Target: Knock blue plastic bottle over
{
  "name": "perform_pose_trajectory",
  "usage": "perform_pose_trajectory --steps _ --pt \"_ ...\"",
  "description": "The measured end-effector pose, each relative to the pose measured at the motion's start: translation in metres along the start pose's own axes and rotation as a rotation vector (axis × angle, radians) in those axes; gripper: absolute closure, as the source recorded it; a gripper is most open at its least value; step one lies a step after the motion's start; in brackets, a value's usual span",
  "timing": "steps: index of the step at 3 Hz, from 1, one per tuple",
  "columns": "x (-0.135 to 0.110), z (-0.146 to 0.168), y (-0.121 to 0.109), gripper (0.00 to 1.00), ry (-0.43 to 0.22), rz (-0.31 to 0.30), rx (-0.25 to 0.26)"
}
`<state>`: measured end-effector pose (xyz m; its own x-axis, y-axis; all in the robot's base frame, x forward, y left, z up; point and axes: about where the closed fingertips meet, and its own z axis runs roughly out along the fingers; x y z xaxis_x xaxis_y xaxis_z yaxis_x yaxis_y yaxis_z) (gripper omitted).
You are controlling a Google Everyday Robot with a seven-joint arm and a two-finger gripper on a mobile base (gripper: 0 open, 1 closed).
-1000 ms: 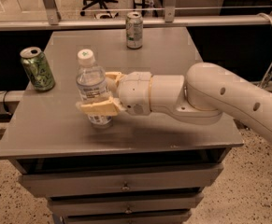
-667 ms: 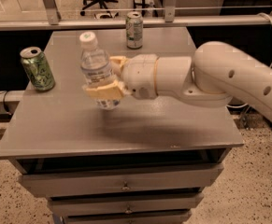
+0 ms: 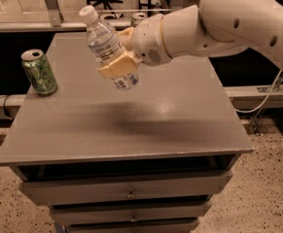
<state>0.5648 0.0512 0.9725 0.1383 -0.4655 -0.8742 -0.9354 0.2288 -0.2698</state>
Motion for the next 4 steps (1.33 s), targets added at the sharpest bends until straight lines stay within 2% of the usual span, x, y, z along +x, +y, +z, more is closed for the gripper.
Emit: perform_pose_trajectory --steps 1,2,3,4 --pt "0.039 -0.01 -0.022 1.0 0.202 0.042 0.004" --pt "0.085 -0.018 -0.034 1.0 0.407 0.083 0.003" --pt "0.116 -0.024 -0.042 1.0 0.558 0.088 0.008" --pt "0.14 -0.018 -0.047 0.97 0.681 0.091 -0.013"
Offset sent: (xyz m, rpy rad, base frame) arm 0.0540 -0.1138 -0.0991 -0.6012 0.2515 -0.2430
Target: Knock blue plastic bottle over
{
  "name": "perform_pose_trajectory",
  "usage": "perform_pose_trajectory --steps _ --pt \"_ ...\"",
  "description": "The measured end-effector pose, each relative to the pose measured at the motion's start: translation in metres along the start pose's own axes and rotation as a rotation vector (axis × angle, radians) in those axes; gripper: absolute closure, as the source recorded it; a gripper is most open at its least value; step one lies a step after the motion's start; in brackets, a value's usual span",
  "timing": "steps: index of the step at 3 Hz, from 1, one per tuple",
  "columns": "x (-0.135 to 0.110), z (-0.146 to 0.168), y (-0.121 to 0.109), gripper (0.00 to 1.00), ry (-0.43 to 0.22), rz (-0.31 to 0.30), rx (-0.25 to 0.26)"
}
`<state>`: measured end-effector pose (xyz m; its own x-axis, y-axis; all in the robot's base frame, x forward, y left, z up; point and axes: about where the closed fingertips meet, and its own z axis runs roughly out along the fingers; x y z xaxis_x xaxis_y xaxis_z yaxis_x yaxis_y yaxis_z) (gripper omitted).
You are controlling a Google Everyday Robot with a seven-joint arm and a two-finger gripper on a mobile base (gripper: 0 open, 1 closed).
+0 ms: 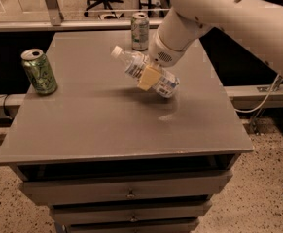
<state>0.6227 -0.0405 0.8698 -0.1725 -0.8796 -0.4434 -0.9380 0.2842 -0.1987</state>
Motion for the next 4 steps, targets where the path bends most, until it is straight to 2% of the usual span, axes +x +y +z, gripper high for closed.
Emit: perform_pose_trajectory --steps 1,2,3,4 --pt "0.004 0.01 0.0 0.74 0.045 0.002 -0.013" --pt "-0.002 0.017 0.003 0.51 0.05 -0.008 -0.029" --pt "-0.014 0.02 0.006 0.2 0.028 -0.024 -0.045" --pt "-0.021 0.022 0.008 0.0 0.01 -0.032 -0.053"
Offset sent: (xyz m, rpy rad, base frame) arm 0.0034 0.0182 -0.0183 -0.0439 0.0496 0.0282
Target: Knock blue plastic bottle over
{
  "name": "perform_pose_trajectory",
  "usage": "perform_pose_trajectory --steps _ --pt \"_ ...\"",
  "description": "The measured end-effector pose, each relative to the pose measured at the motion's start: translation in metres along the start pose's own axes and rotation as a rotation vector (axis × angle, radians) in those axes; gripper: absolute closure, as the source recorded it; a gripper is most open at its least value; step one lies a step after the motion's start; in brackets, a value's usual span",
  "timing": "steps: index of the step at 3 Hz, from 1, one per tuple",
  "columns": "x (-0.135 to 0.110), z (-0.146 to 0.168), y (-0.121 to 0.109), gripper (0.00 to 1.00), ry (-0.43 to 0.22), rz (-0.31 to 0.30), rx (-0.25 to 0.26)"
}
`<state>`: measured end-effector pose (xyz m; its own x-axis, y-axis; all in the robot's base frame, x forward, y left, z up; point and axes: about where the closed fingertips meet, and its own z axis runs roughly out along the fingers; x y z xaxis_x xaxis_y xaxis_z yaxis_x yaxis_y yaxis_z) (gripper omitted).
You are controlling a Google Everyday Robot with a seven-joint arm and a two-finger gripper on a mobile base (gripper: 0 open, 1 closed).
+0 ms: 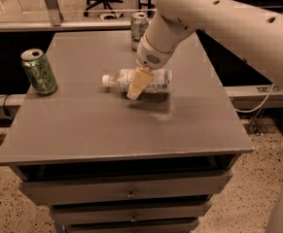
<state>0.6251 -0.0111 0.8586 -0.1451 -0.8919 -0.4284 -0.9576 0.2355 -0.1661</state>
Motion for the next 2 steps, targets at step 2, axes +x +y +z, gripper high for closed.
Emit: perform_pose_trajectory --steps 2 --pt "-0.0107 -0.0071 0.0035 0.0 -0.082 0.006 0.0"
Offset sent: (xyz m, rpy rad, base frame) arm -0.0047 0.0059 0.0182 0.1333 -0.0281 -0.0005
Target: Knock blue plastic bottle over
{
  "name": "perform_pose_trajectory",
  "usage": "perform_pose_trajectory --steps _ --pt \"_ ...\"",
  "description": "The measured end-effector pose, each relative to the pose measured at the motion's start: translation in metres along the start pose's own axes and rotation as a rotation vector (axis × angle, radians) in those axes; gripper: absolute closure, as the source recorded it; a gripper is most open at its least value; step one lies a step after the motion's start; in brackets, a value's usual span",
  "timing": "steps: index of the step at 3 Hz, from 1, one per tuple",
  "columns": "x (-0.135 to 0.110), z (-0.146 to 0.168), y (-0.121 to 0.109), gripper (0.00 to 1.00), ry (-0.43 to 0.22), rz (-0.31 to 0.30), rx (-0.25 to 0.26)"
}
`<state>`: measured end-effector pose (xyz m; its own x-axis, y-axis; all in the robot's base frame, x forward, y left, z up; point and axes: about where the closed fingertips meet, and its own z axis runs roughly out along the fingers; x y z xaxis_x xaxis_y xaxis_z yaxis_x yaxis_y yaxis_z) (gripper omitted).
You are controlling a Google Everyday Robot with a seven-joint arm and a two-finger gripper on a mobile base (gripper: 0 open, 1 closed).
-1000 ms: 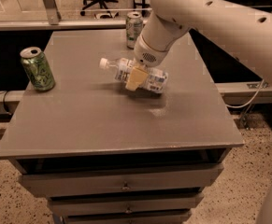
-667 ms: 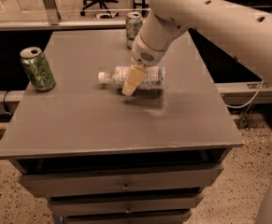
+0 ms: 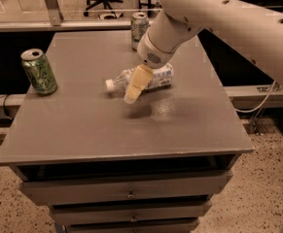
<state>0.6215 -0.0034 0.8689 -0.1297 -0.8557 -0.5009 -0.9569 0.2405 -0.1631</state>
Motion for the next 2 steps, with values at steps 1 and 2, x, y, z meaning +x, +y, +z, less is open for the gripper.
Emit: perform_pose_trajectory --steps 1,2 --pt "0.007 -0.025 0.006 0.0 -0.118 0.026 0.021" --pt "0.014 -0.064 0.019 0.0 -0.266 0.026 0.072"
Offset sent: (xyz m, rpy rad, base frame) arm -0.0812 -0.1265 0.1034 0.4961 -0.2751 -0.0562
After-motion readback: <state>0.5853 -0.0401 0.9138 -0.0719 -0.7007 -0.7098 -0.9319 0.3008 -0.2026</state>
